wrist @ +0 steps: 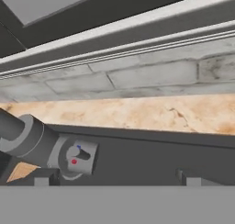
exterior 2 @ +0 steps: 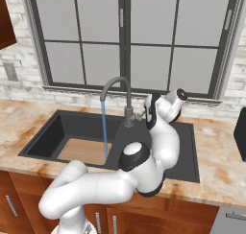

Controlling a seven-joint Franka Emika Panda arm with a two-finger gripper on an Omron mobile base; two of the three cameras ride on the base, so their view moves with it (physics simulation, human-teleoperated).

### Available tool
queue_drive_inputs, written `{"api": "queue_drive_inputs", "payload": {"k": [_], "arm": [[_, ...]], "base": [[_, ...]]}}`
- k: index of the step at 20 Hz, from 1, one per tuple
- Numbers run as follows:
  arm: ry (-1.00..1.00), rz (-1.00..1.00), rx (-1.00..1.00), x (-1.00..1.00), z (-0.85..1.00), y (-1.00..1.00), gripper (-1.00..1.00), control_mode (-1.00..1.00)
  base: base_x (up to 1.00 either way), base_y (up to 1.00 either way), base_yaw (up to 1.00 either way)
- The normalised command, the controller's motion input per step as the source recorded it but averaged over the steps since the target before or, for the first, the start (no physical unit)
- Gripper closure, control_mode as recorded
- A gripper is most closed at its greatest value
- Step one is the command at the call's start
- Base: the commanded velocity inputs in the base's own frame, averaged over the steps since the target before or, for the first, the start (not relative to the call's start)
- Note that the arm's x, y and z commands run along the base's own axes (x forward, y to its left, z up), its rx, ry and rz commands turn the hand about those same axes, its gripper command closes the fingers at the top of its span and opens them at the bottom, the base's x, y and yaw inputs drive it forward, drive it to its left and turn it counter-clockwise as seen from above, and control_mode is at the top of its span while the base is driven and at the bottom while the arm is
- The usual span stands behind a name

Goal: Turn on the sink faucet with hot water and rinse the cutting board for ten seconds, then turn off the faucet. Push the cutting board to reach the water if necessary.

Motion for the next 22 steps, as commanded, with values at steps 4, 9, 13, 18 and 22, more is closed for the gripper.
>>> {"api": "queue_drive_inputs", "payload": {"k": [4, 9, 13, 18, 22], "arm": [[0.04, 0.09, 0.00, 0.00, -0.12, -0.16, -1.00, -1.00], [0.02, 0.06, 0.00, 0.05, -0.12, -0.05, -1.00, -1.00], [0.04, 0.01, 0.00, 0.13, -0.06, 0.00, -1.00, -1.00], [0.04, 0.00, 0.00, 0.24, -0.01, 0.00, -1.00, -1.00], [0.03, 0.00, 0.00, 0.22, 0.00, 0.00, -1.00, -1.00]], "base": [[0.00, 0.00, 0.00], [0.00, 0.00, 0.00], [0.00, 0.00, 0.00], [0.00, 0.00, 0.00], [0.00, 0.00, 0.00]]}}
